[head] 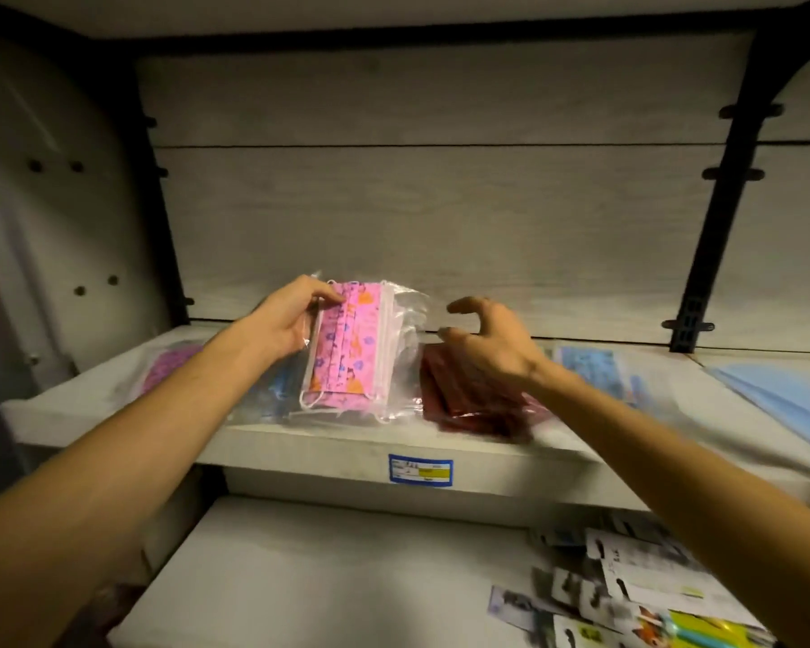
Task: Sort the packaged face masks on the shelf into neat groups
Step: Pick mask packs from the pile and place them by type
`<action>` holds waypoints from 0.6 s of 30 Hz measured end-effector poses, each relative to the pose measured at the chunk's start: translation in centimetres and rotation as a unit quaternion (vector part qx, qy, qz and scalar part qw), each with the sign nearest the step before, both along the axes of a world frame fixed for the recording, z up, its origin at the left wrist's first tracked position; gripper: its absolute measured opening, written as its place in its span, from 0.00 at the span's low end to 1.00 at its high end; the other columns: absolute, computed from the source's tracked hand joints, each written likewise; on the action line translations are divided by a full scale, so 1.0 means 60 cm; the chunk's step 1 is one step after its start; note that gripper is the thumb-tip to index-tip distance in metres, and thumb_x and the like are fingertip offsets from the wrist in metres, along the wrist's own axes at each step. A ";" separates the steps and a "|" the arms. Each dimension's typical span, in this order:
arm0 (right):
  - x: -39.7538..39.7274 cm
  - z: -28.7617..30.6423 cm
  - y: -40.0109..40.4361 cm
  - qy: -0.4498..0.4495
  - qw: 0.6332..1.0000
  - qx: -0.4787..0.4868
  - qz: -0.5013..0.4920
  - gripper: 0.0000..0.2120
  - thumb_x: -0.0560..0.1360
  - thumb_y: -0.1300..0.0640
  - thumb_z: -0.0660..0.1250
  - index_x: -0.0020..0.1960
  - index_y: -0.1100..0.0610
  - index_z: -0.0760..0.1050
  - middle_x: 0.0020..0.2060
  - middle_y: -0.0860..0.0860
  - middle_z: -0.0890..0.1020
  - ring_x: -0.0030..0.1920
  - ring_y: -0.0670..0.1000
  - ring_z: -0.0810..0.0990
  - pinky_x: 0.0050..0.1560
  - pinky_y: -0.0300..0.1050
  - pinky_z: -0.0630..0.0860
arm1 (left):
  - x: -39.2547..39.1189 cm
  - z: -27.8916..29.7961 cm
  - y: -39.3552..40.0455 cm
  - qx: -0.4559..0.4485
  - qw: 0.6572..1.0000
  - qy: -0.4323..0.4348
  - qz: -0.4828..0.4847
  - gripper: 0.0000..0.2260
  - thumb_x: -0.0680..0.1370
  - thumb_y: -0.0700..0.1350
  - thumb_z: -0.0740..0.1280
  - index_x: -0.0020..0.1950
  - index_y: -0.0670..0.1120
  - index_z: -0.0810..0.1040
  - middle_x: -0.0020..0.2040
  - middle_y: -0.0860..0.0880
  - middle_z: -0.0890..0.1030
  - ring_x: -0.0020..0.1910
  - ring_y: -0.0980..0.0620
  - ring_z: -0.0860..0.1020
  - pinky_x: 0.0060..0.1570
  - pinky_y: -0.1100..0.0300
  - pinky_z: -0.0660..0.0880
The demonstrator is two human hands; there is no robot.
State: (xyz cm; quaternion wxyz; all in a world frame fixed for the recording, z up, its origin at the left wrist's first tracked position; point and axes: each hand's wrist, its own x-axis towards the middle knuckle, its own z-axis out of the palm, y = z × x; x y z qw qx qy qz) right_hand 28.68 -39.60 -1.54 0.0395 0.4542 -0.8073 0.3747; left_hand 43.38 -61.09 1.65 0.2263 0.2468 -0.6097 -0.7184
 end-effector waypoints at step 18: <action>0.148 -0.062 -0.322 0.163 0.963 0.176 0.123 0.23 0.78 0.41 0.63 0.70 0.49 0.74 0.69 0.52 0.75 0.69 0.57 0.70 0.69 0.54 0.67 | 0.208 -0.076 -0.298 -0.334 0.859 -0.268 0.281 0.26 0.77 0.40 0.71 0.74 0.43 0.68 0.68 0.40 0.77 0.64 0.38 0.77 0.65 0.48 0.76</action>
